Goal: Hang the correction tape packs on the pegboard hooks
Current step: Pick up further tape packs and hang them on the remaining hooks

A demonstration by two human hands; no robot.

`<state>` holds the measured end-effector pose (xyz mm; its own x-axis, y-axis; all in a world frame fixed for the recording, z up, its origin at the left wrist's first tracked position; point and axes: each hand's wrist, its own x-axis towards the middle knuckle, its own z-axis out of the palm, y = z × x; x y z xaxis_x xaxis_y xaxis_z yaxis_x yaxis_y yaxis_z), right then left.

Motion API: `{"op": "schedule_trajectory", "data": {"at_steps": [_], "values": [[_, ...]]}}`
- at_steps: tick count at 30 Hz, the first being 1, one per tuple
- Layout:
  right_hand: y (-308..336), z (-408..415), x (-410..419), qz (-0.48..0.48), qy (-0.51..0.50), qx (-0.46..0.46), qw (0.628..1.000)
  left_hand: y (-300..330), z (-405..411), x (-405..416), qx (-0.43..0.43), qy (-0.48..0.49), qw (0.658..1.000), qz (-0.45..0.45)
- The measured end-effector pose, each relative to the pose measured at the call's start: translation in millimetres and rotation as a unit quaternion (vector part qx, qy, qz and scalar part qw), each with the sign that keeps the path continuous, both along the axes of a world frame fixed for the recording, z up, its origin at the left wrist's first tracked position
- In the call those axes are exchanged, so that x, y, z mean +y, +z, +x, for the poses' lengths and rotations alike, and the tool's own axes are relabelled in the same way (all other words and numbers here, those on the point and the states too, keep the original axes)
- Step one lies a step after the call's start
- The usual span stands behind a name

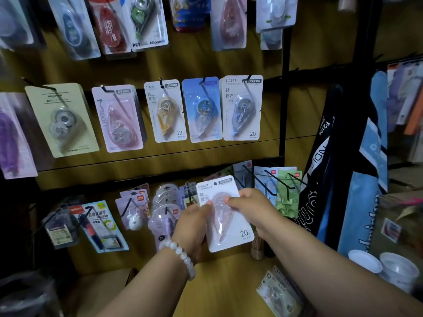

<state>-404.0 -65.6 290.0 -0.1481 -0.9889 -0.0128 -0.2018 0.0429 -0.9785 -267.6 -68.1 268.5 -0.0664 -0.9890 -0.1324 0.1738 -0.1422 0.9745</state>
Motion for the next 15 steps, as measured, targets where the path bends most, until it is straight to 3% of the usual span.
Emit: {"op": "schedule_trajectory", "data": {"at_steps": [5,9,15], "values": [[36,-18,-4,-0.092,-0.06,-0.035,0.993,-1,9,0,-0.028,0.003,0.999,-0.019],[79,-30,-3,-0.178,-0.055,-0.096,0.978,-10,18,-5,-0.109,0.014,0.992,-0.063],[132,-44,-11,-0.27,-0.08,-0.128,0.951,-10,23,-6,-0.158,0.016,0.985,-0.074]]}}
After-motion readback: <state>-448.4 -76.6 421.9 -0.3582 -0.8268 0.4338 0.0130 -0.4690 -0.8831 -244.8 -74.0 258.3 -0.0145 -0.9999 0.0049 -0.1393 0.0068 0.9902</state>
